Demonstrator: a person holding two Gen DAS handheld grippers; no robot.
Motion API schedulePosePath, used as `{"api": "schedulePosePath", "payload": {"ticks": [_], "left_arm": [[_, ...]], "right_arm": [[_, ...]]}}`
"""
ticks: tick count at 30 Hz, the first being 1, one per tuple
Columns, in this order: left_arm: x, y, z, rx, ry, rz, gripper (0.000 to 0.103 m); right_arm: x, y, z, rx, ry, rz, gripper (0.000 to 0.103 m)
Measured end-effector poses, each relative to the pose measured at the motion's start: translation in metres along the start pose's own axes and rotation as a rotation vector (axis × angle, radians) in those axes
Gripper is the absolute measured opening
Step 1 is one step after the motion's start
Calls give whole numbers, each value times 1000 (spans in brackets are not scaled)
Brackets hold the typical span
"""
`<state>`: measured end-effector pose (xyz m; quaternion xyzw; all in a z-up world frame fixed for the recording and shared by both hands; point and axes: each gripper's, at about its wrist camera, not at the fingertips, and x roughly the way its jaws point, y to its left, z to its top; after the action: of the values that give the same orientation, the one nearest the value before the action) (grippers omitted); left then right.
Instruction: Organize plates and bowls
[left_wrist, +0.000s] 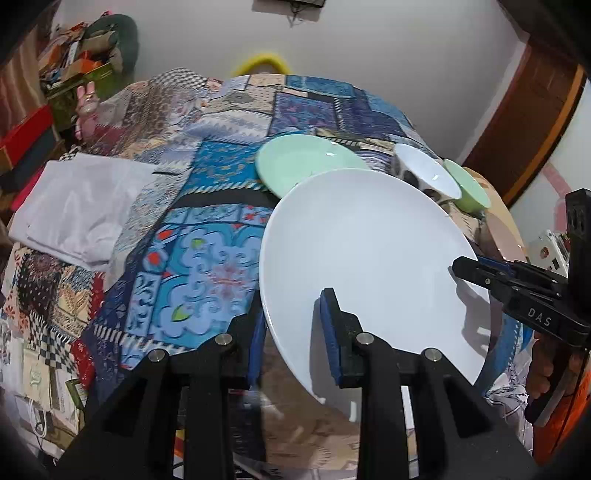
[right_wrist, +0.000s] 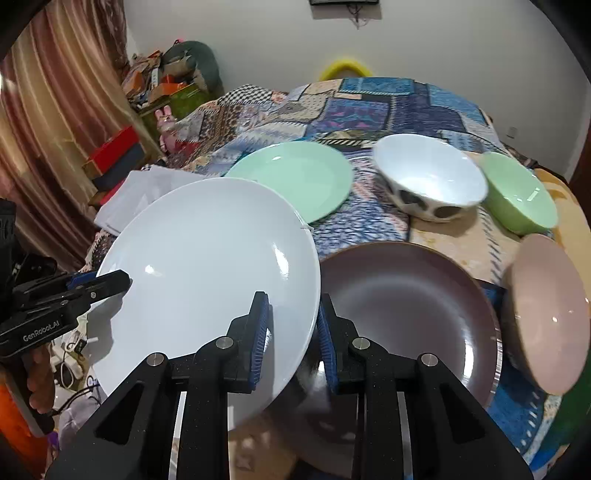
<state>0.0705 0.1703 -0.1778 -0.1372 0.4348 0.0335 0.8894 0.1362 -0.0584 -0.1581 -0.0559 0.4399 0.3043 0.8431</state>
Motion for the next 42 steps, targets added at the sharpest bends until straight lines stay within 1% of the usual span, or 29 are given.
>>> {"api": "schedulePosePath", "payload": {"ticks": [7,14,21,31,36,42], "left_arm": [[7,-34,3,42,0,-25,28],[26,-62,2,51,36,-41,29],[47,-86,2,78,79,-53,28],[73,-106,3,107,127,-60,28],[83,-112,4,119,144,-61,28],[92,-114,8,113,158,-66,29]], "right_arm": [[-17,-27,-9,35,-17,-26,24],[-24,-51,-21,66,-16,-37,24],[-23,-74,-32,110,1,-51,24],[-21,-97,-48,159,24,-67,24],[-19,-108,-50,179,30,-66,24],[-20,-111,-50,196,17,-61,24]]}}
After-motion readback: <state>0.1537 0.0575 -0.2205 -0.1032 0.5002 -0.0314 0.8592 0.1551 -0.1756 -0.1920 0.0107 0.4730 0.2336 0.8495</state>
